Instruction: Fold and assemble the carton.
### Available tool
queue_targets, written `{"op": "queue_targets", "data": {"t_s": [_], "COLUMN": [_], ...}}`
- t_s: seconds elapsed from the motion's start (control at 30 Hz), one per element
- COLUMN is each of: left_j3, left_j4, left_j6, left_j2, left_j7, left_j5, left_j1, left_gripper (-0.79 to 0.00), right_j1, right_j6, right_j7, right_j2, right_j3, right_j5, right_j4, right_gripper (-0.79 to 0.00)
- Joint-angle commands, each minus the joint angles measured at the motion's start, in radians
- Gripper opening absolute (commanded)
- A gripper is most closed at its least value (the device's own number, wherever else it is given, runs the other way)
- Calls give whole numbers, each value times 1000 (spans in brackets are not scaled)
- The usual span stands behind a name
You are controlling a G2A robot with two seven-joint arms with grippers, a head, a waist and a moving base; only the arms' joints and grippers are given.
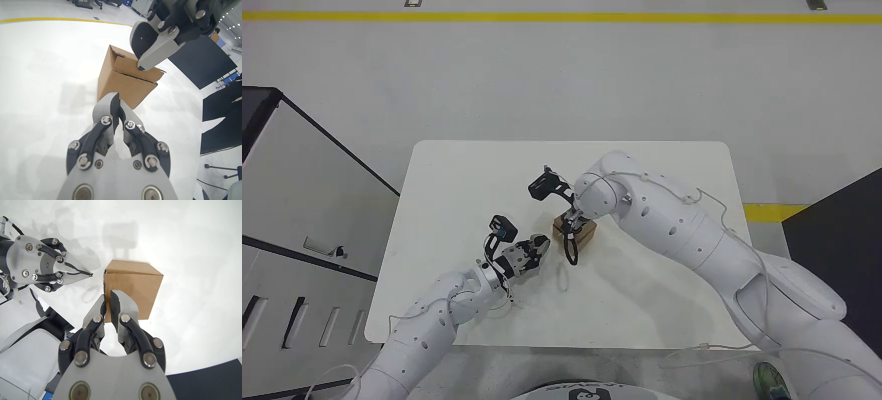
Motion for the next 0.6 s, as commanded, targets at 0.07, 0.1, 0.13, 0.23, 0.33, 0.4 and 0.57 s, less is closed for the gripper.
{"op": "queue_targets", "data": {"t_s": [0.07, 0.1, 0.13, 0.23, 0.33, 0.4, 0.57], "left_j3": [0, 0, 0, 0, 0, 0, 0], "left_j4": [0, 0, 0, 0, 0, 0, 0], "left_j6": [0, 0, 0, 0, 0, 0, 0], "left_j2": [0, 0, 0, 0, 0, 0, 0], "left_j7": [0, 0, 0, 0, 0, 0, 0], "left_j5": [0, 0, 0, 0, 0, 0, 0], "left_j1": [0, 0, 0, 0, 0, 0, 0], "left_gripper": [-785, -785, -785, -785, -785, -785, -785], "right_j1": [3, 3, 4, 5, 6, 8, 10], "right_j6": [-5, -5, -6, -8, -9, -12, -15], "right_j7": [0, -1, -2, -2, -3, -3, -2], "right_j2": [-9, -11, -13, -19, -25, -29, -38], "right_j3": [-3, -4, -5, -9, -13, -15, -17], "right_j5": [0, -1, -3, -7, -13, -14, -18], "right_j4": [18, 21, 26, 39, 51, 58, 77], "right_gripper": [-785, -785, -785, -785, -785, -785, -785]}}
